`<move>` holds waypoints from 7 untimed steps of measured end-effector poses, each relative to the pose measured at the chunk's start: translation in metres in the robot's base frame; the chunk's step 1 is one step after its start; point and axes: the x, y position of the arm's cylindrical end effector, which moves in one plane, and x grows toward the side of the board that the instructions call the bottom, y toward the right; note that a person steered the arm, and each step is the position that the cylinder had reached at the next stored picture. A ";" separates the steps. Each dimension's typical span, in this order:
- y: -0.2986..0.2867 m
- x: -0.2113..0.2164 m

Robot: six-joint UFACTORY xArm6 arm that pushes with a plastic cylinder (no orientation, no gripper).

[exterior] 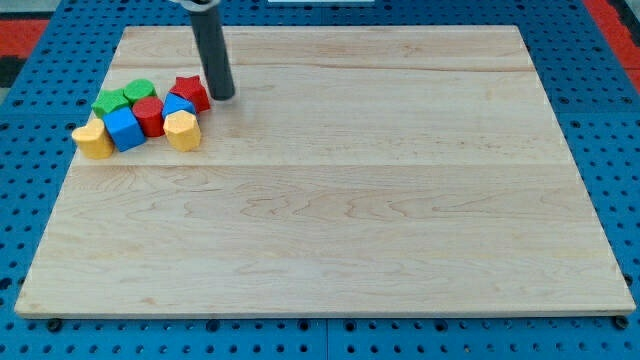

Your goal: Push a group of blocks to up a bit

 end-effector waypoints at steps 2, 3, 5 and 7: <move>0.037 0.156; -0.070 0.166; -0.200 0.116; -0.201 0.076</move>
